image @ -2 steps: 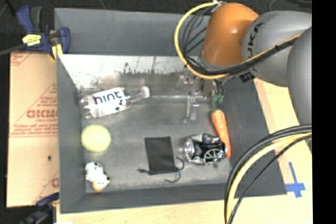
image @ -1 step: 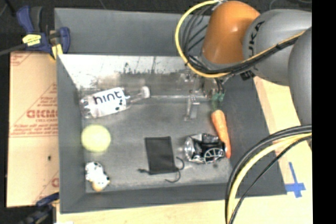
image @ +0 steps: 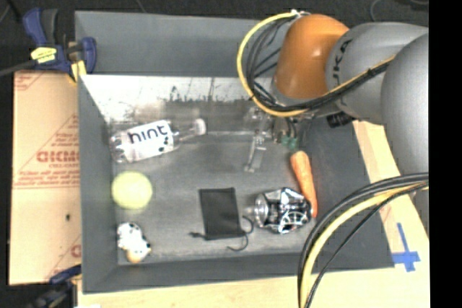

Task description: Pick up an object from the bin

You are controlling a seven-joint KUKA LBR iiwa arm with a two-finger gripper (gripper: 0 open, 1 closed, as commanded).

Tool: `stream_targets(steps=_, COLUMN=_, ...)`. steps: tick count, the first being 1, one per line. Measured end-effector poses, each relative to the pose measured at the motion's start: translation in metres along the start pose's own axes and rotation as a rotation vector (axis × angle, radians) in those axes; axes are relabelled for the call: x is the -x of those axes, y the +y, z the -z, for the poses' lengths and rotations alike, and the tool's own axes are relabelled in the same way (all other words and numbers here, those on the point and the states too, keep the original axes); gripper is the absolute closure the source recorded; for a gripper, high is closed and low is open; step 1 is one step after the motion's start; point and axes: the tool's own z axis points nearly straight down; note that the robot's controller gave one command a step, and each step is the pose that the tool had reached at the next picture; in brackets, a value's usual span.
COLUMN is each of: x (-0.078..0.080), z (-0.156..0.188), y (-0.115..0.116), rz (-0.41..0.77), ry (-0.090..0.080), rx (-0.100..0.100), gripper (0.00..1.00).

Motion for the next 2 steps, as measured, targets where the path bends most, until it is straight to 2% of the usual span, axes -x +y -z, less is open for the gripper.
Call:
stream_targets(steps=1, x=-0.0478, z=-0.0287, y=0.035, rz=0.005, ry=0.003, rx=-0.001, gripper=1.0)
stream_targets(steps=2, x=-0.0477, z=-0.0286, y=0.035, rz=0.006, ry=0.003, rx=-0.001, gripper=1.0)
